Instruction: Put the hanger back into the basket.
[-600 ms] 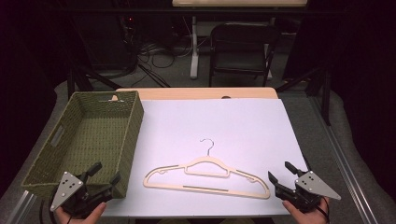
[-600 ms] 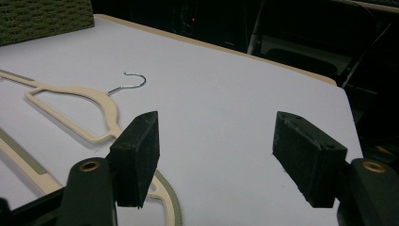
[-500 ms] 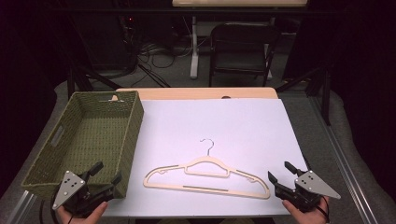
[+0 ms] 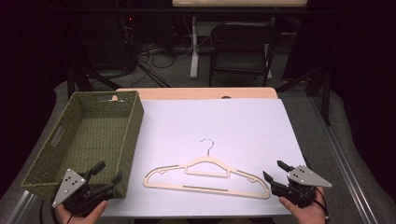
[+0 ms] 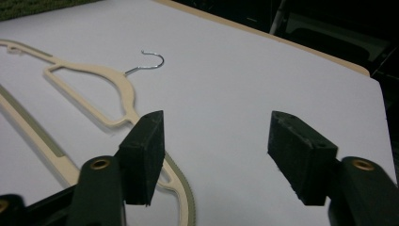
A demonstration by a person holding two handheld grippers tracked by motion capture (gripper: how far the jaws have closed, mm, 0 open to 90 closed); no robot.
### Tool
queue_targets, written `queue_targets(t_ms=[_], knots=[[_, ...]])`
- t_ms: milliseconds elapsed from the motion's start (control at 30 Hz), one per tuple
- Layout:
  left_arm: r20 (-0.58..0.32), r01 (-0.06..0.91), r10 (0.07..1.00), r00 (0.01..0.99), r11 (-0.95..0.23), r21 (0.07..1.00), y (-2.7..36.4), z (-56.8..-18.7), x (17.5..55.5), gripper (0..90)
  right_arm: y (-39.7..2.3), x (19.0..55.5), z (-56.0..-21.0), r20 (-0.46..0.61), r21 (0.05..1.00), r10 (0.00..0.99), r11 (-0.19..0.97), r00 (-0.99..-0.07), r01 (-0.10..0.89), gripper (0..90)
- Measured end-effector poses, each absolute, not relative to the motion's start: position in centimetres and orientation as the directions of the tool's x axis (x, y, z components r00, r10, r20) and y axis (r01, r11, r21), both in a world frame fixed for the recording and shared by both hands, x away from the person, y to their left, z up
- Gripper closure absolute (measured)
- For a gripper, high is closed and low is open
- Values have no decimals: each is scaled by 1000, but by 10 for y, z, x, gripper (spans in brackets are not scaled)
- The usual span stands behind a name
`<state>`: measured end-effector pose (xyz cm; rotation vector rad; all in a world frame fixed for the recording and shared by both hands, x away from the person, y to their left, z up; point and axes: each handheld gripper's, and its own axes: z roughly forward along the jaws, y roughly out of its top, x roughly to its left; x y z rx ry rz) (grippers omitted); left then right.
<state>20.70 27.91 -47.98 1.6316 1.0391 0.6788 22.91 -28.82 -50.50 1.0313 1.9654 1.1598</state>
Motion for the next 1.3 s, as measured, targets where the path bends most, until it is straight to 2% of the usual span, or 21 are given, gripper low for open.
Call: queue_targets(t_ms=[233, 367, 500, 667, 1067, 1100, 1300], knots=[[-60, 310, 881, 469, -100, 945, 280, -477, 209, 291, -282, 238, -490, -187, 849, 823, 409, -536, 333, 417], [-68, 315, 876, 478, -98, 944, 280, -475, 212, 291, -273, 254, -470, -210, 784, 784, 492, -584, 379, 441], [-67, 318, 871, 486, -105, 942, 277, -473, 215, 291, -267, 267, -458, -172, 738, 762, 520, -625, 431, 483], [-69, 322, 869, 490, -107, 941, 275, -471, 218, 291, -250, 291, -448, -147, 641, 724, 589, -674, 493, 484], [-69, 334, 870, 488, -113, 936, 274, -469, 221, 291, -227, 316, -434, -134, 543, 675, 663, -726, 516, 483], [-70, 335, 870, 489, -114, 935, 274, -469, 221, 291, -225, 318, -434, -130, 558, 677, 653, -724, 511, 483], [-69, 337, 869, 490, -115, 934, 273, -470, 221, 291, -219, 330, -426, -124, 475, 670, 688, -732, 549, 483]])
